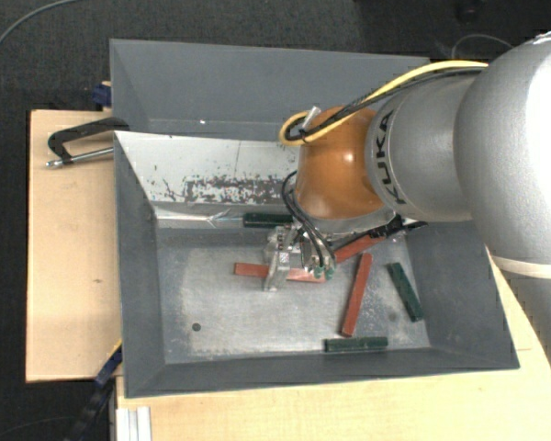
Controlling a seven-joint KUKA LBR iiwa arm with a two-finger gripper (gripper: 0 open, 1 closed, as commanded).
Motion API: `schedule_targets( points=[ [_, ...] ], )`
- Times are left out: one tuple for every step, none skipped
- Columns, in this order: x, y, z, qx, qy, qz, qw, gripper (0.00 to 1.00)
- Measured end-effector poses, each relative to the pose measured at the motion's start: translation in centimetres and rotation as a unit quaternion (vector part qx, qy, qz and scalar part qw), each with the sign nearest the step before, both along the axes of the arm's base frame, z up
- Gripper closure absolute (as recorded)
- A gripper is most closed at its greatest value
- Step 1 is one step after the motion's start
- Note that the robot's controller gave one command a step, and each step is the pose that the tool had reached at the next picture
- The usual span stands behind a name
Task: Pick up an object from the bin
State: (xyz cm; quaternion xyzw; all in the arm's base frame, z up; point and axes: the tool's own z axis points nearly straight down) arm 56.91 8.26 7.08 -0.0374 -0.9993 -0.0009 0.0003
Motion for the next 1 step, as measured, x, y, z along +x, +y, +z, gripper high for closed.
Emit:
schedule_targets(
  points=[
    [-1.03, -2.69, 13.87, 0.000, -0.0070, -0.039, 0.9992, 1.00]
  ],
)
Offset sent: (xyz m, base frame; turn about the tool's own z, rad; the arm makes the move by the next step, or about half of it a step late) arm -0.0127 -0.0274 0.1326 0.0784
